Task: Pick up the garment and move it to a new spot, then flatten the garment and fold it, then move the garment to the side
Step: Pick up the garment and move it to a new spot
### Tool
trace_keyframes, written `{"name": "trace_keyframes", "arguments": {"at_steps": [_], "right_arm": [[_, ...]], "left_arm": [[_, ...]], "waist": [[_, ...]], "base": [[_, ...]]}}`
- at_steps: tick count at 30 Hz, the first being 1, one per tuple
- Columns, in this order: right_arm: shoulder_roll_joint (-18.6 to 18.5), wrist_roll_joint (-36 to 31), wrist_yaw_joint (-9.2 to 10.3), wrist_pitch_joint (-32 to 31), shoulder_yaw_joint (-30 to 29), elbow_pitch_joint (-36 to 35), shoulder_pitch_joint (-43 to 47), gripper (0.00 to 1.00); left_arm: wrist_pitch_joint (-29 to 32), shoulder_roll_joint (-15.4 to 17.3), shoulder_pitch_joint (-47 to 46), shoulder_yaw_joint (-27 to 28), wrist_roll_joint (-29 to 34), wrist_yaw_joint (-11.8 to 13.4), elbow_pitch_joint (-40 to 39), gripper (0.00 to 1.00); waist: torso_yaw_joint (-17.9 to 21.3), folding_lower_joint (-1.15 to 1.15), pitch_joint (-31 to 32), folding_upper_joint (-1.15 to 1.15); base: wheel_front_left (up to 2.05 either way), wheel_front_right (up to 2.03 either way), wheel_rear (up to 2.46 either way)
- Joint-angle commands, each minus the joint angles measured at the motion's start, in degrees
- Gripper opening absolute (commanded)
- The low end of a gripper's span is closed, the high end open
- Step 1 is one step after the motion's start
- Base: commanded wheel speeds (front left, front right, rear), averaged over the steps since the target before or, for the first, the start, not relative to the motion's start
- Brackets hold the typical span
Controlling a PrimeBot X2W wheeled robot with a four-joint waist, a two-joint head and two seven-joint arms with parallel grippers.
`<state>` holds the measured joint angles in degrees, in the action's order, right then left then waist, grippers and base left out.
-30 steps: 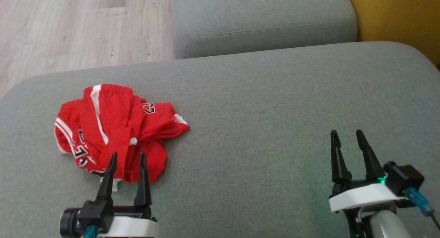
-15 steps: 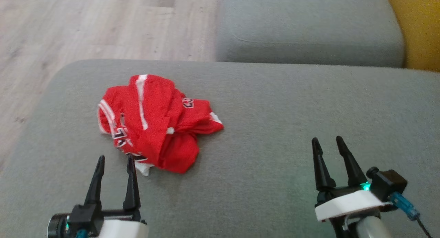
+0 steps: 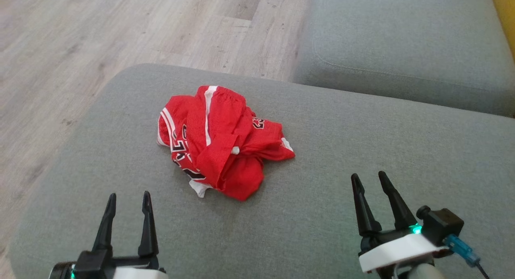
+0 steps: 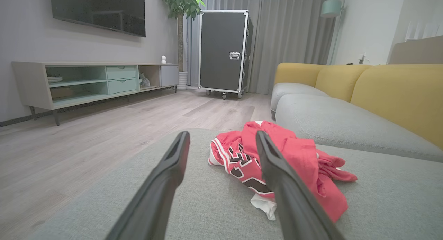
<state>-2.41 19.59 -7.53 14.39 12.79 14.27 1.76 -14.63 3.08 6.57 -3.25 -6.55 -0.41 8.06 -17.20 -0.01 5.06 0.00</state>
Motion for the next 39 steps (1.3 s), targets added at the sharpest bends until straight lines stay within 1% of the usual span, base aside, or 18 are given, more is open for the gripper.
{"name": "trace_keyframes", "arguments": {"at_steps": [1, 6, 10, 11, 12, 14, 17, 20, 23, 26, 29, 32, 34, 39], "right_arm": [[-0.46, 0.02, 0.04, 0.61, 1.26, -1.91, -1.75, 1.0], [-0.46, -0.14, 0.04, 0.61, 1.57, -1.65, -1.78, 1.0], [-0.46, -0.05, 0.04, 0.61, 0.97, -1.79, -2.18, 1.0], [-0.46, -0.05, 0.04, 0.61, 0.97, -1.79, -2.18, 1.0], [-0.46, -0.06, 0.04, 0.61, 0.66, -1.89, -2.34, 1.0], [-0.46, -0.53, 0.04, 0.61, 0.23, -2.4, -3.0, 1.0], [-0.46, -1.34, 0.04, 0.61, -0.9, -3.21, -4.15, 1.0], [-0.46, -1.94, 0.04, 0.61, -1.74, -3.73, -5.35, 1.0], [-0.46, -2.28, 0.04, 0.61, -1.77, -4.14, -6.4, 1.0], [-0.46, -2.31, 0.04, 0.61, -1.78, -4.43, -7.41, 1.0], [-0.46, -2.06, 0.04, 0.61, -2.06, -4.64, -8.18, 1.0], [-0.46, -1.87, 0.04, 0.61, -1.97, -4.69, -8.66, 1.0], [-0.46, -1.73, 0.04, 0.61, -1.94, -4.72, -8.94, 1.0], [-0.46, -1.56, 0.04, 0.61, -2.76, -4.63, -9.18, 1.0]], "left_arm": [[-0.37, -0.16, -2.02, 2.31, 0.21, -0.15, -1.93, 1.0], [-0.37, -0.11, -3.48, 3.65, -0.31, -0.57, -1.4, 1.0], [-0.37, 1.35, -6.04, 3.63, 0.55, -2.01, 0.18, 1.0], [-0.37, 1.35, -6.04, 3.63, 0.55, -2.01, 0.18, 1.0], [-0.36, 2.07, -7.23, 2.72, 0.96, -2.96, 1.36, 1.0], [0.84, 3.85, -11.04, 0.3, 1.58, -4.84, 3.45, 1.0], [5.11, 6.32, -19.31, -2.46, 0.24, -6.42, 6.43, 1.0], [10.73, 9.62, -28.06, -6.84, -1.43, -6.97, 9.96, 1.0], [19.09, 13.25, -35.28, -13.99, -5.74, -7.04, 14.27, 1.0], [25.08, 16.61, -40.85, -19.74, -10.88, -7.05, 17.35, 1.0], [29.36, 19.16, -44.34, -24.0, -15.96, -7.06, 19.7, 1.0], [33.53, 21.39, -46.03, -27.54, -19.12, -7.06, 22.42, 1.0], [34.87, 22.7, -46.66, -29.85, -20.03, -7.07, 23.5, 1.0], [36.68, 24.01, -46.72, -33.86, -23.96, -7.07, 25.27, 1.0]], "waist": [[-0.23, 0.01, -0.04, 0.0], [0.51, 0.01, -0.69, 0.0], [1.91, 0.01, -1.96, 0.0], [1.91, 0.01, -1.96, 0.0], [2.17, 0.01, -2.44, 0.0], [2.84, 0.01, -4.24, 0.0], [3.66, 0.01, -6.98, 0.0], [4.8, 0.01, -9.48, 0.0], [6.27, 0.01, -11.6, 0.0], [7.85, 0.01, -13.27, 0.0], [9.25, 0.01, -14.6, 0.0], [10.37, 0.01, -15.38, 0.0], [11.11, 0.01, -15.82, 0.0], [12.1, 0.01, -16.13, 0.0]], "base": [[0.0, 0.0, 0.0], [0.0, 0.0, 0.0], [0.0, 0.0, 0.0], [0.0, 0.0, 0.0], [0.0, 0.0, 0.0], [0.0, 0.0, 0.0], [0.0, 0.0, 0.0], [0.0, 0.0, 0.0], [0.0, 0.0, 0.0], [0.0, 0.0, 0.0], [0.0, 0.0, 0.0], [0.0, 0.0, 0.0], [0.0, 0.0, 0.0], [0.0, 0.0, 0.0]]}}
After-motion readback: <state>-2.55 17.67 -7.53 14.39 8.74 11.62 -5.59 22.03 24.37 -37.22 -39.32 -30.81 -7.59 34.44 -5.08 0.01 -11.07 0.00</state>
